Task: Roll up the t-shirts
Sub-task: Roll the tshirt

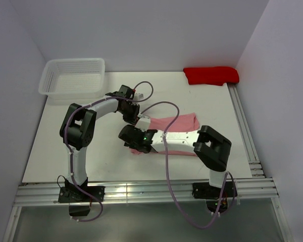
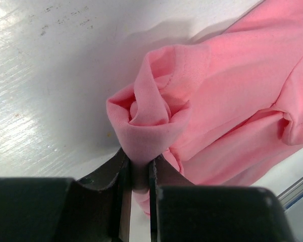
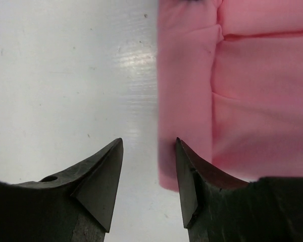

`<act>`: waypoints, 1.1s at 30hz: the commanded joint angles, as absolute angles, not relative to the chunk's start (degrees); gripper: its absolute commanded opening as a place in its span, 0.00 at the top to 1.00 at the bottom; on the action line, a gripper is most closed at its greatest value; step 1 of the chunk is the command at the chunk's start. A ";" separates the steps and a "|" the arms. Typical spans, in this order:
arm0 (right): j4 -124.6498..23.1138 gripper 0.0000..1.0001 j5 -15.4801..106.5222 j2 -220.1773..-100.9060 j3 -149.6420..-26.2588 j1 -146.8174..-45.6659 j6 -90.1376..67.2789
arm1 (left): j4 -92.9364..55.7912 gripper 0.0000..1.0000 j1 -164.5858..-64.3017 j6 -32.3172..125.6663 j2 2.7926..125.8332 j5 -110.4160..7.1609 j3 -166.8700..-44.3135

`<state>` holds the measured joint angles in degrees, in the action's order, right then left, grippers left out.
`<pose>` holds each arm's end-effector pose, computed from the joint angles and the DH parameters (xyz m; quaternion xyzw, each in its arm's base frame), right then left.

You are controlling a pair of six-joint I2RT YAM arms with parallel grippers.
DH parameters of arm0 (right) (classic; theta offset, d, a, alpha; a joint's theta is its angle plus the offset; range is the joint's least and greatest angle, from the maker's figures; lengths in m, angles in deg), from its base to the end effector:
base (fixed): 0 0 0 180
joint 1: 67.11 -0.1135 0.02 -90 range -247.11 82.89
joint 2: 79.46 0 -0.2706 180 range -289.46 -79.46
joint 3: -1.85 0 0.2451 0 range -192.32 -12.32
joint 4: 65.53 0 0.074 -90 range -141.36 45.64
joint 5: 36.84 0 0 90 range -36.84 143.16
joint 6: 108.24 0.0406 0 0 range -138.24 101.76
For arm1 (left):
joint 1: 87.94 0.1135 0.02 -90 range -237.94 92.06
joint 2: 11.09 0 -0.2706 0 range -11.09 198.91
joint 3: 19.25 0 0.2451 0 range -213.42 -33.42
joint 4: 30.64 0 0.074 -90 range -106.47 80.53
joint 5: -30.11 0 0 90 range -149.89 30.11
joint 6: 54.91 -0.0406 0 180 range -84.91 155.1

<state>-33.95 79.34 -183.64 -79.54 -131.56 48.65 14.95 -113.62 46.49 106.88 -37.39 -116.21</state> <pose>0.1786 0.3320 0.1912 0.0890 0.9256 0.1827 0.3192 0.3718 -0.1960 0.1623 0.1586 0.9480 -0.2444 0.1278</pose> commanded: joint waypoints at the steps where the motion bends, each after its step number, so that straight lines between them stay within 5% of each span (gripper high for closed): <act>1: -18.16 0.46 90.05 -185.97 -89.97 -133.47 47.76 | 17.54 1.00 -113.70 45.82 106.94 -42.66 -117.27; 19: 9.18 0.46 105.19 -210.58 -120.76 -132.77 47.85 | 17.99 1.00 -114.22 46.35 106.68 -42.84 -117.36; 28: 9.72 0.50 102.13 -211.12 -117.09 -133.82 49.95 | 18.60 0.95 -114.14 46.08 106.86 -42.66 -117.88; 33: 2.36 0.65 98.78 -206.91 -109.63 -134.00 49.96 | 18.95 0.83 -114.22 45.99 106.94 -41.70 -118.85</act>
